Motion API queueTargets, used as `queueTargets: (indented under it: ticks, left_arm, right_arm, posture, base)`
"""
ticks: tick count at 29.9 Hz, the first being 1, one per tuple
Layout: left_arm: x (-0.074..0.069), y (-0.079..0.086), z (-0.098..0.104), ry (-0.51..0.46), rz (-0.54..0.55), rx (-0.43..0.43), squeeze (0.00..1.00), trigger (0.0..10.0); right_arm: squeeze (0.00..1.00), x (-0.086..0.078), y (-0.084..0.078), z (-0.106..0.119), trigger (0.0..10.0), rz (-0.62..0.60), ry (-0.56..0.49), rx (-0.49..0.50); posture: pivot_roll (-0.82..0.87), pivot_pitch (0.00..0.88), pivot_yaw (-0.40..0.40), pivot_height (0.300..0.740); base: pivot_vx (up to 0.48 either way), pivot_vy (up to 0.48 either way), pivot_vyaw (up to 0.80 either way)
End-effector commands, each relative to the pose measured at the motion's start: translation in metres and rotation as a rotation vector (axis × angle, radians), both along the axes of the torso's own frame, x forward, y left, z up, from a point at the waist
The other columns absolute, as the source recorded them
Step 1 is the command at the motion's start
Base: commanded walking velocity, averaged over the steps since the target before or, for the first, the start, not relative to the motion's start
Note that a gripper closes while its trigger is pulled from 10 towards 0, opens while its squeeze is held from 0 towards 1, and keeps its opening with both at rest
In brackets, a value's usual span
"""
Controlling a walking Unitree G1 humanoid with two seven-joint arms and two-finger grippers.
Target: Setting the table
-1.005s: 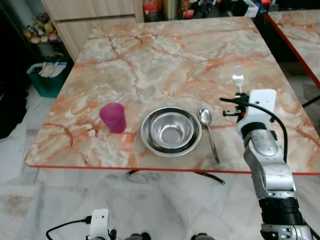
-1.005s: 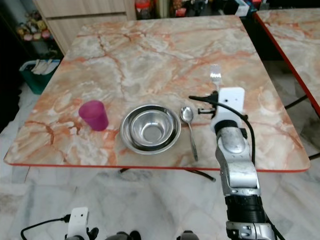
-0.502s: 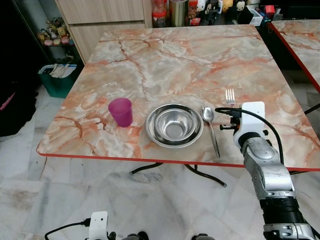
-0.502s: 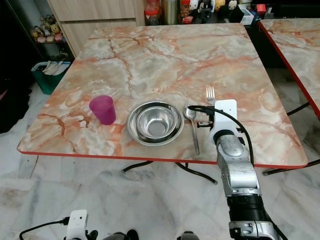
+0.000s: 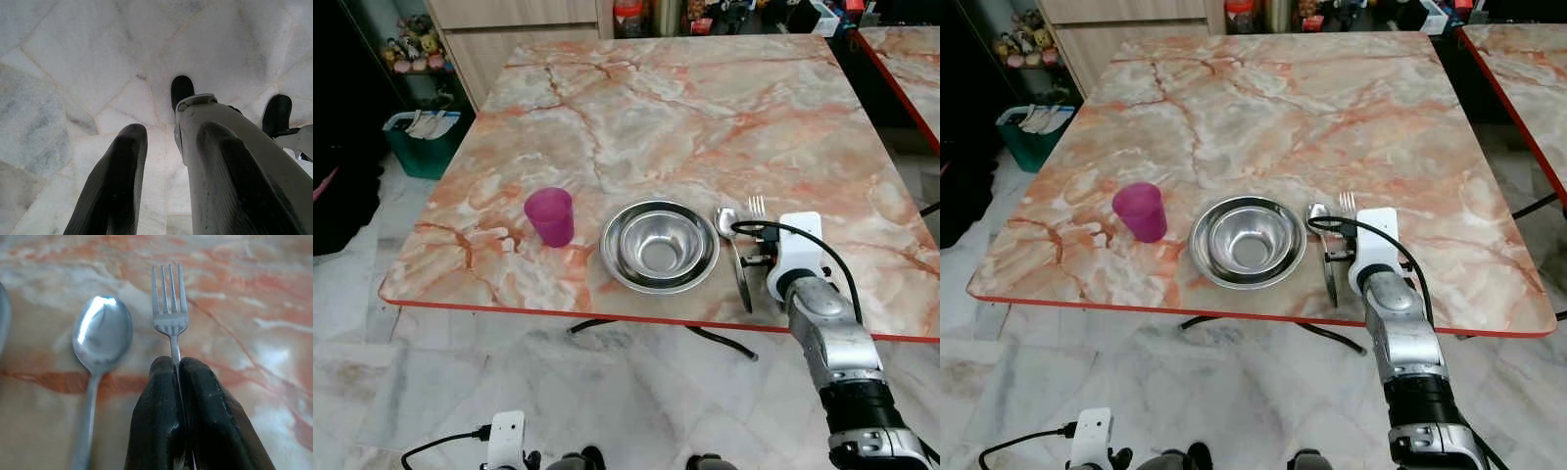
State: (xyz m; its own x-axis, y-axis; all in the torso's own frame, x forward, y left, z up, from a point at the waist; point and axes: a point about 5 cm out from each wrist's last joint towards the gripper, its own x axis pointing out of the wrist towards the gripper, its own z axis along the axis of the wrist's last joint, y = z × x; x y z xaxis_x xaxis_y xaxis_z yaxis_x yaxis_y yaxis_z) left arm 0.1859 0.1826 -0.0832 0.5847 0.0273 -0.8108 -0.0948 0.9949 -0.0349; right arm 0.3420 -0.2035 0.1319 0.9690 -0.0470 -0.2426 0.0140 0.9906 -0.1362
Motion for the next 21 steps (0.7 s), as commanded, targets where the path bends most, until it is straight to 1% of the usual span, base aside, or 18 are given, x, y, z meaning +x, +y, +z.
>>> queueTargets:
  ticks: [1, 11, 16, 21]
  left_arm:
    - [-0.0104, 0.0049, -0.0046, 0.039, 0.014, 0.005, 0.0, 10.0]
    - [-0.0102, 0.0048, -0.0046, 0.039, 0.013, 0.005, 0.0, 10.0]
    - [-0.0102, 0.0047, -0.0046, 0.04, 0.012, 0.004, 0.0, 10.0]
    - [-0.0103, 0.0048, -0.0046, 0.04, 0.012, 0.004, 0.0, 10.0]
  right_arm:
    - [0.0, 0.0014, 0.0011, 0.0018, 10.0, 0.007, -0.009, 0.01]
    - [0.0, 0.001, -0.0021, 0.0032, 10.0, 0.001, -0.018, 0.007]
    - [0.0, -0.0008, -0.008, -0.0006, 10.0, -0.014, -0.01, 0.002]
    - [0.0, -0.0011, -0.0063, -0.0036, 10.0, -0.009, 0.001, 0.009]
  posture:
    - [-0.06, 0.183, 0.068, 0.74]
    - [-0.06, 0.185, 0.067, 0.74]
    - [-0.07, 0.183, 0.067, 0.74]
    - [-0.06, 0.185, 0.068, 0.74]
  base:
    - [0.0, 0.0, 0.0]
    - [0.0, 0.0, 0.0]
    - [0.0, 0.0, 0.0]
    - [0.0, 0.0, 0.0]
